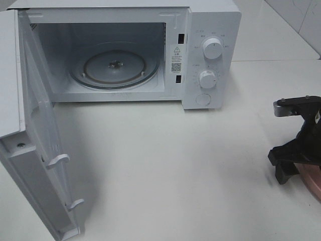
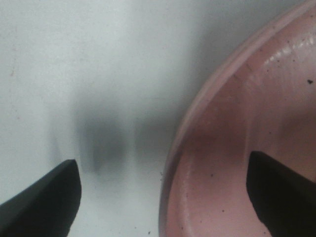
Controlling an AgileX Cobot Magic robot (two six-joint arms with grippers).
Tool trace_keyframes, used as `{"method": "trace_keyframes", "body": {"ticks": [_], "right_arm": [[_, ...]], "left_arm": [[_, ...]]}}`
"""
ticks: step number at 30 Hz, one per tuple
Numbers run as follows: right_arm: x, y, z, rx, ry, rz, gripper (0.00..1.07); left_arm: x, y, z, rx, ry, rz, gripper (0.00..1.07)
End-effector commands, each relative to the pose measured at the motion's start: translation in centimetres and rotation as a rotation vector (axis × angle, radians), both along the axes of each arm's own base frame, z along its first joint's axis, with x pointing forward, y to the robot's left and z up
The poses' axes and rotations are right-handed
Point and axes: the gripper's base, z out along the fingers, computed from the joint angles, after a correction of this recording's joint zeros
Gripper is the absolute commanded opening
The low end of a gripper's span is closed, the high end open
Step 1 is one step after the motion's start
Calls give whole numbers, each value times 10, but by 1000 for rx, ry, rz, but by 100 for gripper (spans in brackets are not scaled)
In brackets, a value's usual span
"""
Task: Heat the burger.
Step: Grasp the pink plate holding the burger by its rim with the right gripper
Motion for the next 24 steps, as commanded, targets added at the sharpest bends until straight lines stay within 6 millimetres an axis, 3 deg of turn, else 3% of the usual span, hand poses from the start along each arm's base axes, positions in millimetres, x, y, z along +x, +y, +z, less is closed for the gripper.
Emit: {"method": "trace_keyframes", "body": {"ticks": [1, 8, 11, 13, 14, 15, 18, 20, 21, 23, 24], "right_arm": [[0, -2, -9, -3, 26, -8, 83], [0, -2, -11, -4, 36, -7, 80], [0, -2, -11, -4, 35, -7, 74], [0, -2, -12, -6, 36, -9, 60], [0, -2, -12, -6, 36, -9, 60], [0, -2, -13, -13, 41, -7, 50], [-1, -3, -14, -18, 46, -4, 46], [-5, -4, -20, -25, 74, 1, 26], [-5, -4, -20, -25, 74, 1, 26], [-5, -4, -20, -26, 74, 2, 11], [-5, -4, -20, -26, 74, 2, 11]], "left_arm": [[-2, 0, 0, -2, -27, 0, 98], [-2, 0, 0, -2, -27, 0, 98], [-2, 0, 0, -2, -27, 0, 98], [-2, 0, 0, -2, -27, 0, 98], [-2, 0, 0, -2, -27, 0, 98], [-2, 0, 0, -2, -27, 0, 98], [-2, 0, 0, -2, -27, 0, 98], [-2, 0, 0, -2, -27, 0, 98], [-2, 0, 0, -2, -27, 0, 98], [-2, 0, 0, -2, -27, 0, 98], [-2, 0, 0, -2, -27, 0, 98]]}}
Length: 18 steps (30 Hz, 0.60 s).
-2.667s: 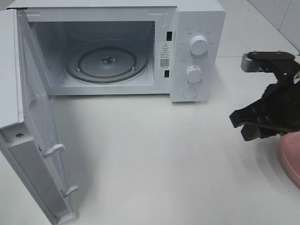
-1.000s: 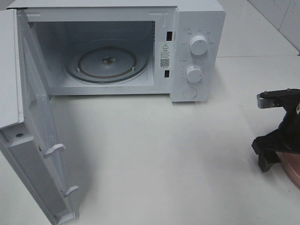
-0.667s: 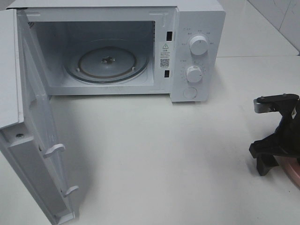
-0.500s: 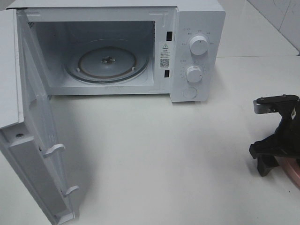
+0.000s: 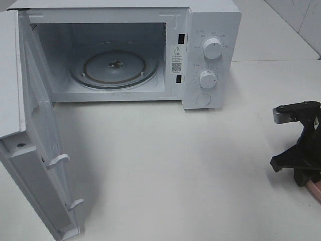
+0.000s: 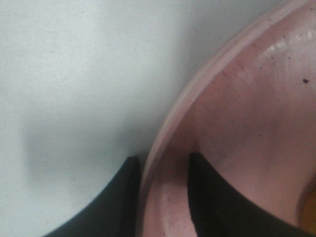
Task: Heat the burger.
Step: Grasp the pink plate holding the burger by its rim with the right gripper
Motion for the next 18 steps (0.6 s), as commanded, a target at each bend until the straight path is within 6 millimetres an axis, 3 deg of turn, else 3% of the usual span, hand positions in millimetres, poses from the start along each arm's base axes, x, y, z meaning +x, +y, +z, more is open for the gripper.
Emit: {"method": "trace_keyframes", "body": {"ticks": [1, 12, 18], "right_arm": [[-5, 0, -8, 10, 36, -26, 3], [-5, 0, -7, 8, 40, -24, 0], [-6, -1, 3, -10, 23, -15, 0]], "left_arm": [[-2, 0, 0, -2, -27, 0, 98], [-2, 0, 0, -2, -27, 0, 98], [-2, 0, 0, -2, -27, 0, 98]]}}
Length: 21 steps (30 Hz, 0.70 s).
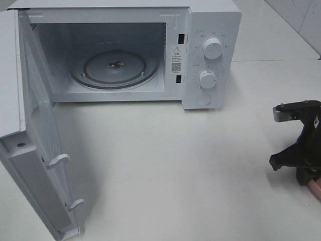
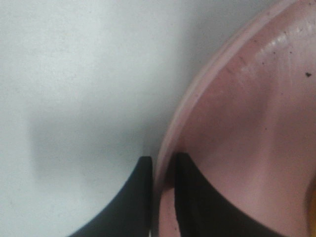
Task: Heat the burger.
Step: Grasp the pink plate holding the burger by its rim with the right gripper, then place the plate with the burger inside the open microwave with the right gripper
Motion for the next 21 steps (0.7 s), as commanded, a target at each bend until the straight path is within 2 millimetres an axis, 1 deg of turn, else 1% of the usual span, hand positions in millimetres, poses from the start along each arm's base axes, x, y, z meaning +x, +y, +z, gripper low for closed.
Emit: {"method": "trace_keyframes", "body": {"ticks": [1, 5, 14, 15, 21], "right_arm": [[-6, -2, 1, -38, 29, 2, 0], [-7, -1, 2, -81, 33, 10, 0], [-9, 10, 6, -218, 16, 36, 0], [-10, 13, 7, -252, 10, 50, 0], [-12, 19, 9, -323, 1, 71, 0]], "left_arm": [[-2, 0, 0, -2, -27, 0, 98], [-2, 0, 0, -2, -27, 0, 98], [-2, 0, 0, -2, -27, 0, 98], [-2, 0, 0, -2, -27, 0, 98], [-2, 0, 0, -2, -27, 0, 98]]}}
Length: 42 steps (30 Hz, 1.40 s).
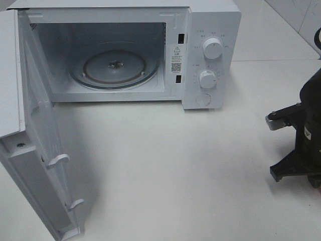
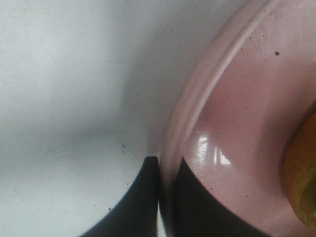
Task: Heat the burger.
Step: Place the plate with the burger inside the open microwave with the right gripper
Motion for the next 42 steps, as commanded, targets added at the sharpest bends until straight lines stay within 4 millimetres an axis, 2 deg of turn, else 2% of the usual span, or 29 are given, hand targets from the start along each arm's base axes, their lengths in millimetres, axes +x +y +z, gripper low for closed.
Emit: {"method": "trace_keyframes", "body": {"ticks": [1, 14, 22, 30, 42], "right_arm": [[-4, 1, 4, -94, 5, 37, 0], [-9, 5, 20, -138, -38, 58, 0], [-25, 7, 33, -151, -49, 72, 0], [-32, 12, 40, -175, -48, 97, 0], [-63, 25, 48, -179, -72, 202, 0]], "left_arm": [[-2, 0, 0, -2, -27, 0, 98], [-2, 0, 0, -2, -27, 0, 98], [-2, 0, 0, -3, -27, 0, 98], [-2, 0, 0, -2, -27, 0, 98], [-2, 0, 0, -2, -27, 0, 98]]}}
